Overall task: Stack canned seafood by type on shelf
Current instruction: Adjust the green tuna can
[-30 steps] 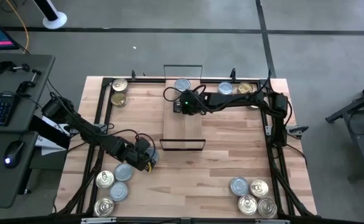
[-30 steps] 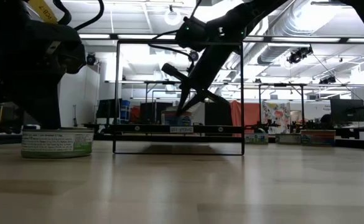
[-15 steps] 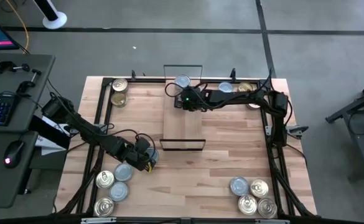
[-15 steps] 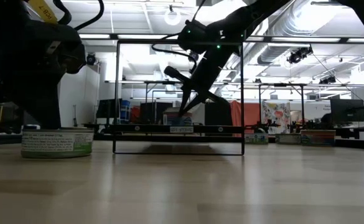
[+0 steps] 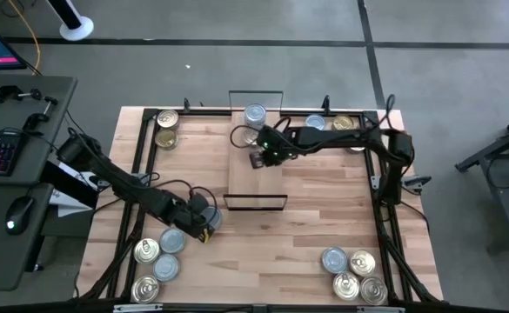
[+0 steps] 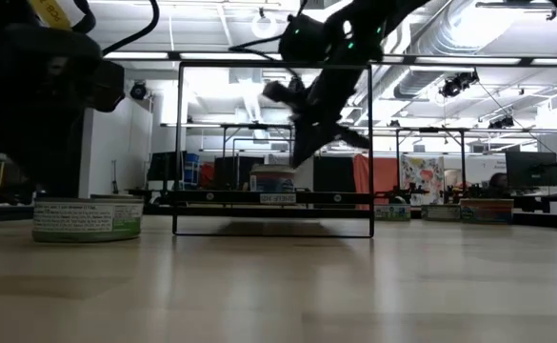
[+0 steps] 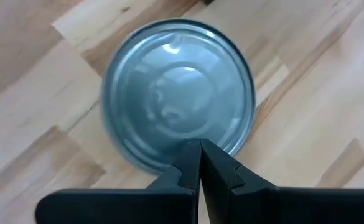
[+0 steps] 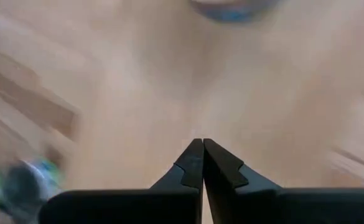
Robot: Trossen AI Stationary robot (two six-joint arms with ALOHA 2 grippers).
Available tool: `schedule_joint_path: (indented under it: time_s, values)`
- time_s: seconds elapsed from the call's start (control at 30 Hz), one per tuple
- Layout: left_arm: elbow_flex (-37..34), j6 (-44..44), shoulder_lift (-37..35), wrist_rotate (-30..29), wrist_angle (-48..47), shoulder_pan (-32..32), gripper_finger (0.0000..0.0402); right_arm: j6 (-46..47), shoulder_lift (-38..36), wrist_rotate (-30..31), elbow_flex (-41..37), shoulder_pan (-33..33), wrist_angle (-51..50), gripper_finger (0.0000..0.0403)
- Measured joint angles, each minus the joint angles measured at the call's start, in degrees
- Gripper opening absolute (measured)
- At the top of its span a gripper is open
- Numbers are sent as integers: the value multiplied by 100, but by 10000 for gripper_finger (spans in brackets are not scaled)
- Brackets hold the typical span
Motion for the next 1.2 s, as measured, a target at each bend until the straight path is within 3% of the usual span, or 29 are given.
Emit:
schedule_joint_path:
  time_s: [0.13, 0.4, 0.7, 1.2]
  values:
    - [0, 27, -121, -99, -240, 2, 0, -122, -345, 512, -2, 75, -354, 0]
    - [0, -109, -218, -318, -207, 4, 0, 165, -430, 974, 2, -811, 1660, 0]
    - [0, -242, -221, -325, -195, 4, 0, 275, 309, 652, 2, -1466, 2972, 0]
    - [0, -401, -221, -453, -196, 6, 0, -58, 535, 979, 2, -1510, 3107, 0]
